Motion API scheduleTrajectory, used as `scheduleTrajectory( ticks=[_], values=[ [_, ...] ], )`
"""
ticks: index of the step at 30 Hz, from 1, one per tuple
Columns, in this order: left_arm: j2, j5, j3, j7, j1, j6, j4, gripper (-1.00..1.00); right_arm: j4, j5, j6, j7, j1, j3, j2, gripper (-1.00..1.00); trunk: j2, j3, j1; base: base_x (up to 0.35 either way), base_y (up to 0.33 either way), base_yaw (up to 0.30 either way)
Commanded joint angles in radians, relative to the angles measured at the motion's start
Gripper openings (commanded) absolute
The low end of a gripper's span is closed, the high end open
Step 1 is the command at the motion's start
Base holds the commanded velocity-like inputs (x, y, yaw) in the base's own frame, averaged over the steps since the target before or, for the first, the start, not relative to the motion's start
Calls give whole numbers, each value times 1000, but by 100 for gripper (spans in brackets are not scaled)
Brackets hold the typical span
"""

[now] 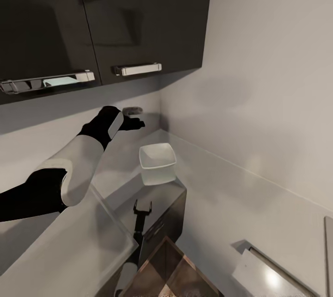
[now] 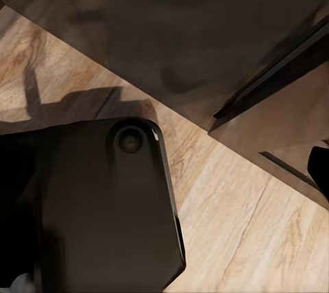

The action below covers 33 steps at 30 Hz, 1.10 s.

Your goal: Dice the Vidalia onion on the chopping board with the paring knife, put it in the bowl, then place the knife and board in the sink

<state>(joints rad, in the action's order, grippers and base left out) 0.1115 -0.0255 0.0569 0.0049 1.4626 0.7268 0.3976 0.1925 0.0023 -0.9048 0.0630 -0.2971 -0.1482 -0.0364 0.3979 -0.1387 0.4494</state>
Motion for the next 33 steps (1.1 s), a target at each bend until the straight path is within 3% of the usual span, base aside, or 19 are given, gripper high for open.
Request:
scheduleTrajectory(
  ticks=[1, 33],
  values=[
    [1, -3, 6, 1, 1, 5, 1, 100, 2, 1, 0, 4, -1, 1, 0, 100, 2, -4, 1, 0, 0, 0],
    [1, -4, 6, 1, -31, 5, -3, 100, -5, 1, 0, 4, -1, 2, 1, 100, 2, -55, 1, 0, 0, 0]
  ],
)
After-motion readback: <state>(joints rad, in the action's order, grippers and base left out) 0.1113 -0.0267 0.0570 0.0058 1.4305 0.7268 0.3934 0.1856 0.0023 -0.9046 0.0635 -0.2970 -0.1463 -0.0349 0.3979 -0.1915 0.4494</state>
